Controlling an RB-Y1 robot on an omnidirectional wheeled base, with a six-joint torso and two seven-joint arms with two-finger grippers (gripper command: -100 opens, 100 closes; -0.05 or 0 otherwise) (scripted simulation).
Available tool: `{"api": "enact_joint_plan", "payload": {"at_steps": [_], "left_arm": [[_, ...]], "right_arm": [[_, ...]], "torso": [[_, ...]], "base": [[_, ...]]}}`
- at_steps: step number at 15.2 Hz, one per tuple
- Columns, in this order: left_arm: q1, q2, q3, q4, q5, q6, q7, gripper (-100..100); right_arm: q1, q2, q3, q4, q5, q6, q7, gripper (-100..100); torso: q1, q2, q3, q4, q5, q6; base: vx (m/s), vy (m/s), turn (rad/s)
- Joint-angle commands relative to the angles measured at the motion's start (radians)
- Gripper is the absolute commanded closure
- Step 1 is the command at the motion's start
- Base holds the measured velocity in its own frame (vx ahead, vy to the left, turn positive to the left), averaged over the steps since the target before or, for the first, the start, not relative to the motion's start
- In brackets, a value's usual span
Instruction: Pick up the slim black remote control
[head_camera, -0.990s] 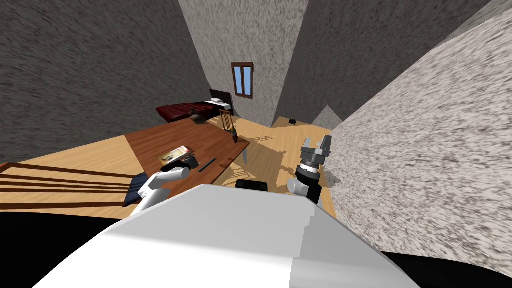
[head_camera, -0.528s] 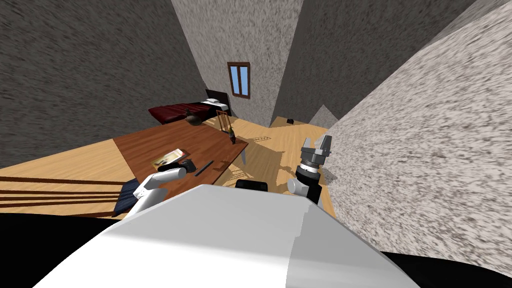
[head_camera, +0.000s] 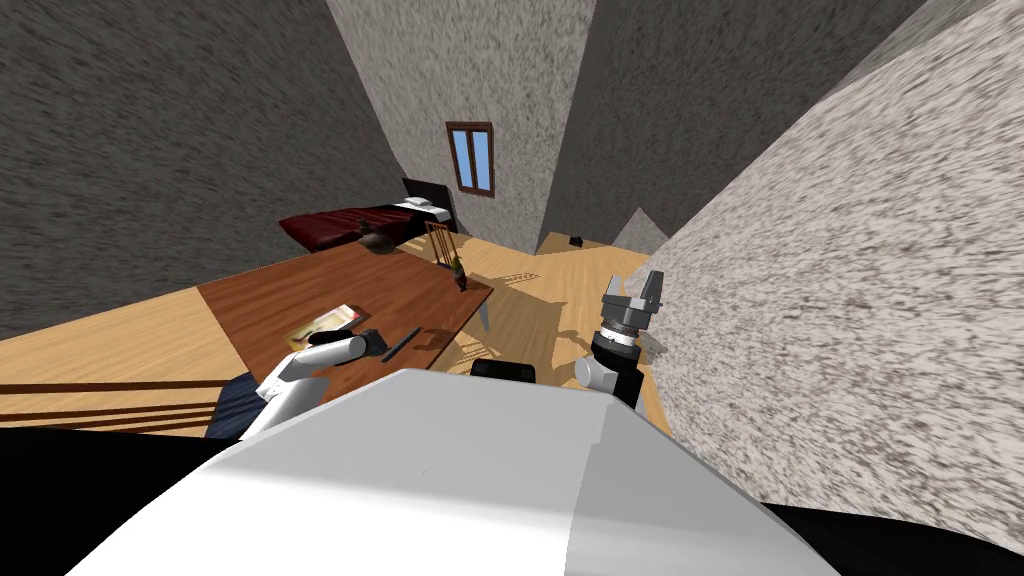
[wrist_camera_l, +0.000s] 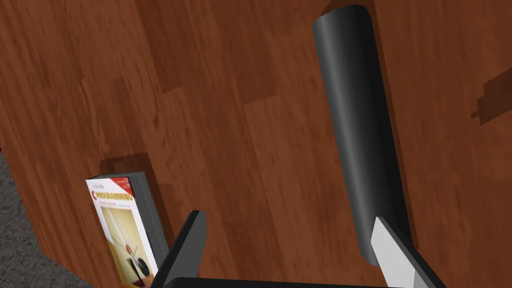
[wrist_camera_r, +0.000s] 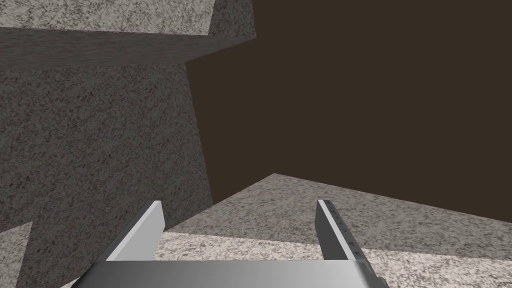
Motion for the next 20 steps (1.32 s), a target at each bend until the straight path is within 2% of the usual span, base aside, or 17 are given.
{"api": "enact_joint_plan", "payload": {"at_steps": [1,2,3,5,6,7,8,9,10,11,14,17,20], "left_arm": [[-0.010,0.007,0.016,0.039,0.014,0.050,0.016,-100],[-0.010,0.007,0.016,0.039,0.014,0.069,0.016,-100],[-0.017,0.012,0.030,0.067,0.026,0.093,0.029,-100],[-0.017,0.012,0.030,0.067,0.026,0.118,0.029,-100],[-0.023,0.017,0.043,0.095,0.038,0.153,0.041,-100],[-0.023,0.017,0.043,0.095,0.038,0.164,0.041,-100],[-0.029,0.021,0.055,0.120,0.049,0.189,0.053,-100],[-0.029,0.021,0.055,0.120,0.049,0.208,0.053,-100],[-0.034,0.024,0.066,0.144,0.058,0.233,0.063,-100],[-0.034,0.024,0.066,0.144,0.058,0.248,0.063,-100],[-0.043,0.030,0.086,0.185,0.076,0.314,0.081,-100],[-0.047,0.032,0.094,0.202,0.083,0.346,0.089,-100],[-0.055,0.036,0.110,0.238,0.097,0.405,0.104,-100]], "right_arm": [[0.000,0.000,0.000,0.000,0.000,0.000,0.000,0],[0.000,0.000,0.000,0.000,0.000,0.000,0.000,0],[0.000,0.000,0.000,0.000,0.000,0.000,0.000,0],[0.000,0.000,0.000,0.000,0.000,0.000,0.000,0],[0.000,0.000,0.000,0.000,0.000,0.000,0.000,0],[0.000,0.000,0.000,0.000,0.000,0.000,0.000,0],[0.000,0.000,0.000,0.000,0.000,0.000,0.000,0],[0.000,0.000,0.000,0.000,0.000,0.000,0.000,0],[0.000,0.000,0.000,0.000,0.000,0.000,0.000,0],[0.000,0.000,0.000,0.000,0.000,0.000,0.000,0],[0.000,0.000,0.000,0.000,0.000,0.000,0.000,0],[0.000,0.000,0.000,0.000,0.000,0.000,0.000,0],[0.000,0.000,0.000,0.000,0.000,0.000,0.000,0]], "torso": [[0.000,0.000,0.000,0.000,0.000,0.000],[0.000,0.000,0.000,0.000,0.000,0.000],[0.000,0.000,0.000,0.000,0.000,0.000],[0.000,-0.001,-0.001,0.000,0.000,0.000],[0.000,0.000,0.000,0.000,0.000,0.000],[0.000,0.000,0.000,0.000,0.000,0.000],[0.000,0.000,0.000,0.000,0.000,0.000],[0.000,-0.001,0.000,0.000,0.000,0.000],[0.000,0.000,0.000,0.000,0.000,0.000],[0.001,-0.001,0.000,0.000,0.000,0.000],[0.001,-0.001,0.000,0.000,0.000,0.000],[0.001,0.000,0.000,0.000,0.000,0.000],[0.001,0.000,0.000,0.000,0.000,0.000]], "base": [[0.045,0.006,-0.066],[0.048,0.009,-0.083],[0.058,0.010,-0.117],[0.046,0.013,-0.051],[0.042,0.011,-0.050],[0.045,0.011,-0.069],[0.048,0.013,-0.104],[0.045,0.016,-0.087],[0.052,0.018,-0.090],[0.054,0.017,-0.061],[0.050,0.018,-0.055],[0.041,0.018,-0.052],[0.040,0.022,-0.061]]}}
